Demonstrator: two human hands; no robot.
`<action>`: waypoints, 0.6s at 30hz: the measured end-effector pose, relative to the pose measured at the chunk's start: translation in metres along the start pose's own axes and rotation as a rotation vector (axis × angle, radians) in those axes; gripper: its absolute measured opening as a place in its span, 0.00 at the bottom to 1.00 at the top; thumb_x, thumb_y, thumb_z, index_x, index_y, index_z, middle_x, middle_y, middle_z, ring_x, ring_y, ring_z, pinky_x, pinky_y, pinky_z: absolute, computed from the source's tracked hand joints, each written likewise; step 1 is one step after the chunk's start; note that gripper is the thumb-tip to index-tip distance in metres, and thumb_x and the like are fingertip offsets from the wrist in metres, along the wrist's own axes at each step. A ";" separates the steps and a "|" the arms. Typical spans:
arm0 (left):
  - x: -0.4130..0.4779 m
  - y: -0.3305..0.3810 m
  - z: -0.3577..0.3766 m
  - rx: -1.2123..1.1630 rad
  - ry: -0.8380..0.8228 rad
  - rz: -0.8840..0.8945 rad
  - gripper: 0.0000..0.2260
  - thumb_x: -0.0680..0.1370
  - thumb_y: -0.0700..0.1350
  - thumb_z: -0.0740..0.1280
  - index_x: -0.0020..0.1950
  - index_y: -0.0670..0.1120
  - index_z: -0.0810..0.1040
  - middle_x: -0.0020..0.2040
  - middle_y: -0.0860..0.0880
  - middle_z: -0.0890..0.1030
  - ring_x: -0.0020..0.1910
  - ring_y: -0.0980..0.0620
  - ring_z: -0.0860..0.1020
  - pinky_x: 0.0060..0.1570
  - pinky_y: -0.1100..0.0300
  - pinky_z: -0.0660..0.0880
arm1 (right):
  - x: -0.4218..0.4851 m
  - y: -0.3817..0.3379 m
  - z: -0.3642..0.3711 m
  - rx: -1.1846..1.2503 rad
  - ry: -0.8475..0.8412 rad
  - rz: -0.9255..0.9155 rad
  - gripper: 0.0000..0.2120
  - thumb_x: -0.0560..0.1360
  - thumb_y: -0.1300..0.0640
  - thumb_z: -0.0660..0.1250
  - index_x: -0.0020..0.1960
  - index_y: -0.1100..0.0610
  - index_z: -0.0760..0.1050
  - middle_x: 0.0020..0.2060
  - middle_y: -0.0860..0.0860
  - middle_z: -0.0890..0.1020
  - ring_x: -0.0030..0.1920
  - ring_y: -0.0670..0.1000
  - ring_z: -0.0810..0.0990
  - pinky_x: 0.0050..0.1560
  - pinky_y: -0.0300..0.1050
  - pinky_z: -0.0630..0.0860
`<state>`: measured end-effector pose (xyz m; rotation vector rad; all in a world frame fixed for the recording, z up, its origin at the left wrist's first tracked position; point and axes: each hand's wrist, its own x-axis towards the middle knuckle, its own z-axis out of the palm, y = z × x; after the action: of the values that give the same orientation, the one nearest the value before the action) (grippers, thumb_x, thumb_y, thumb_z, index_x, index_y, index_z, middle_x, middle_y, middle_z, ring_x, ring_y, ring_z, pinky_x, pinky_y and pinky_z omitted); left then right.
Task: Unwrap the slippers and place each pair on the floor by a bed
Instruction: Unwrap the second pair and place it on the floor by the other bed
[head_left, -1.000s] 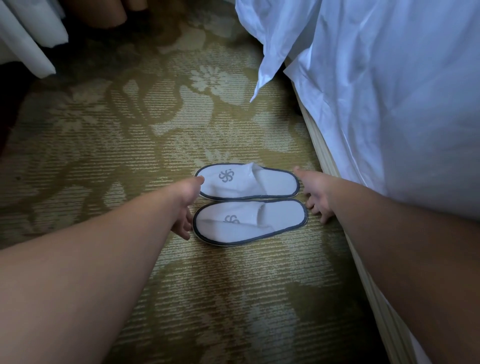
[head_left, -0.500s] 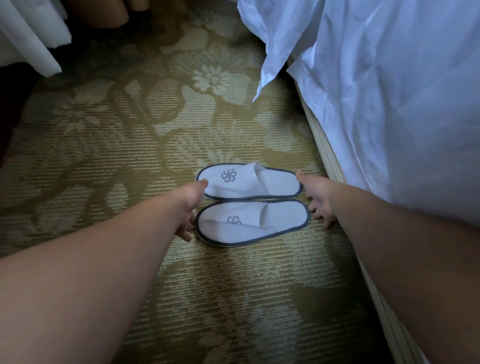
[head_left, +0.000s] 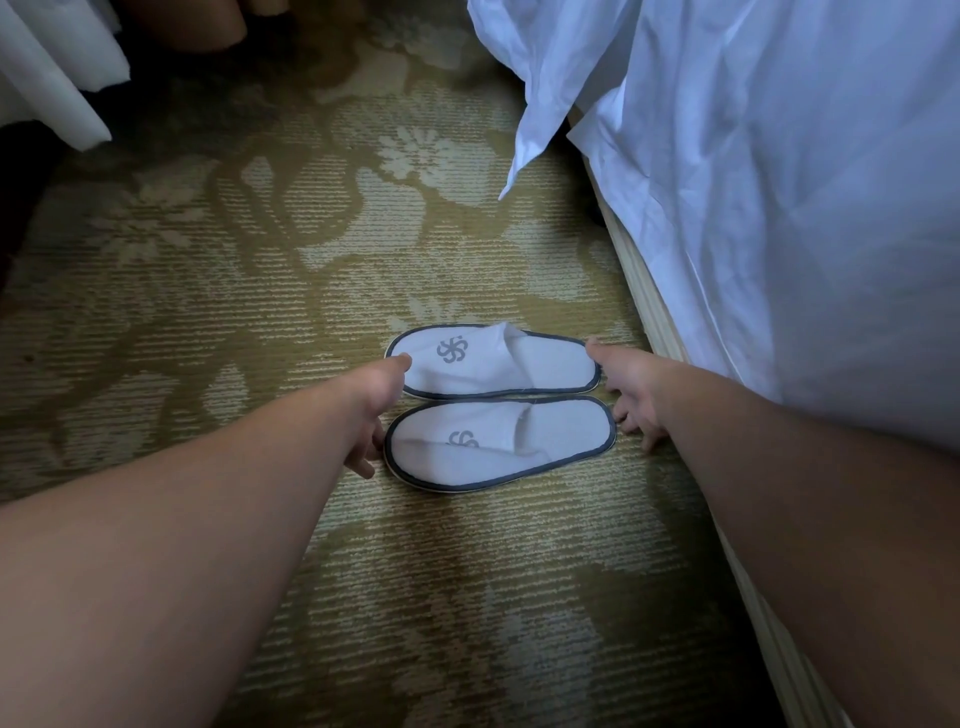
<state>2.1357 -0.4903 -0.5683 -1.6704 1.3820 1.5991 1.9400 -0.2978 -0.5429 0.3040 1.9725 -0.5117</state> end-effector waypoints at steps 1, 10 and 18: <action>0.000 0.000 0.000 0.014 0.006 0.005 0.38 0.75 0.71 0.52 0.78 0.49 0.55 0.66 0.32 0.70 0.36 0.41 0.72 0.51 0.38 0.68 | 0.000 0.000 0.000 0.012 0.001 -0.004 0.49 0.70 0.23 0.53 0.80 0.52 0.48 0.76 0.62 0.59 0.76 0.62 0.57 0.72 0.66 0.51; -0.008 -0.003 -0.002 0.066 0.011 0.031 0.36 0.76 0.70 0.52 0.78 0.50 0.56 0.68 0.36 0.70 0.55 0.36 0.71 0.50 0.38 0.68 | -0.005 0.004 0.003 0.077 0.088 -0.124 0.33 0.78 0.33 0.56 0.73 0.54 0.64 0.58 0.56 0.78 0.44 0.54 0.79 0.40 0.49 0.80; -0.037 -0.008 -0.020 0.063 0.007 0.141 0.34 0.79 0.66 0.52 0.79 0.47 0.54 0.78 0.41 0.59 0.75 0.38 0.59 0.69 0.40 0.57 | -0.027 -0.012 0.037 0.028 0.124 -0.275 0.37 0.74 0.33 0.62 0.73 0.58 0.66 0.69 0.58 0.73 0.64 0.61 0.75 0.66 0.58 0.72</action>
<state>2.1584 -0.4908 -0.5319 -1.5748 1.5674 1.6091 1.9761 -0.3254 -0.5301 0.0826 2.1428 -0.7104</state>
